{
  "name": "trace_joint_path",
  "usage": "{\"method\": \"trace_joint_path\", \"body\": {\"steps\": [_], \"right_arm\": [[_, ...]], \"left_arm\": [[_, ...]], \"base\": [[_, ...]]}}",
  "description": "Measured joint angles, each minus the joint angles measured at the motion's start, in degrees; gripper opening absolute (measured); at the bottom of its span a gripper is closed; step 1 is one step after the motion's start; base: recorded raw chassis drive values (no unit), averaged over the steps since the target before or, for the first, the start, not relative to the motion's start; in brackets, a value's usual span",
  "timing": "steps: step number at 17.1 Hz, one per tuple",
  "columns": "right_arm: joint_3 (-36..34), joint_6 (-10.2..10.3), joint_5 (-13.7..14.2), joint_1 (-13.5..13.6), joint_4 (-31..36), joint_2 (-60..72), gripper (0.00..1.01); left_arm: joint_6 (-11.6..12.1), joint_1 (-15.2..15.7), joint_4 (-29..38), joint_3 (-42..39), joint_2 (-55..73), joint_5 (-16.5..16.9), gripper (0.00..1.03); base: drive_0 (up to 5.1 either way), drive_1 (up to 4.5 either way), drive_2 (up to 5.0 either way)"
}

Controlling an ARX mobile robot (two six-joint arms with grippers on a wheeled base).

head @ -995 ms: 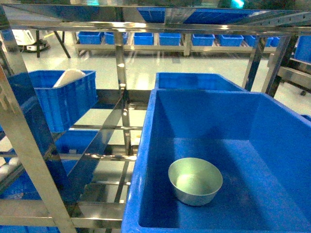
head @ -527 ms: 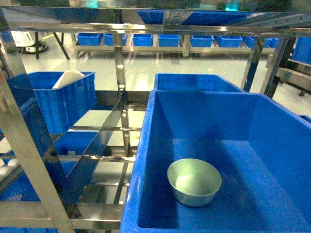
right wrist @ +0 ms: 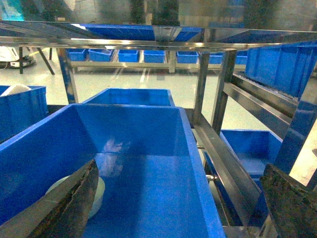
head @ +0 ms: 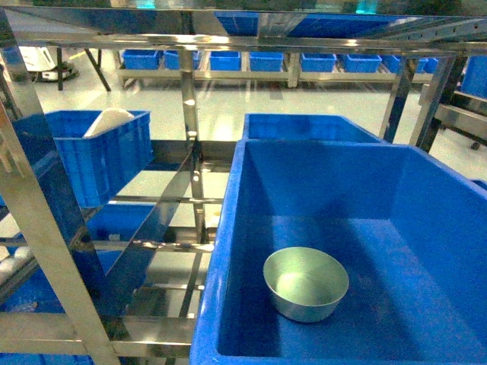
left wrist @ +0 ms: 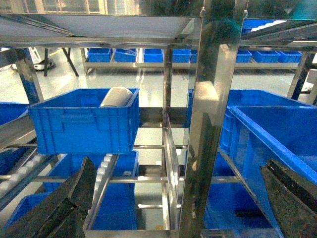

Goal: Place green bowl on second shelf with right arm

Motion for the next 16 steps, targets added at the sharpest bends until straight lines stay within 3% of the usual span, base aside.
{"method": "trace_joint_path", "body": {"steps": [16], "right_arm": [[0.0, 0.0, 0.0, 0.0, 0.0, 0.0, 0.98]], "left_arm": [[0.0, 0.0, 0.0, 0.0, 0.0, 0.0, 0.98]], "base": [[0.0, 0.0, 0.0]]}}
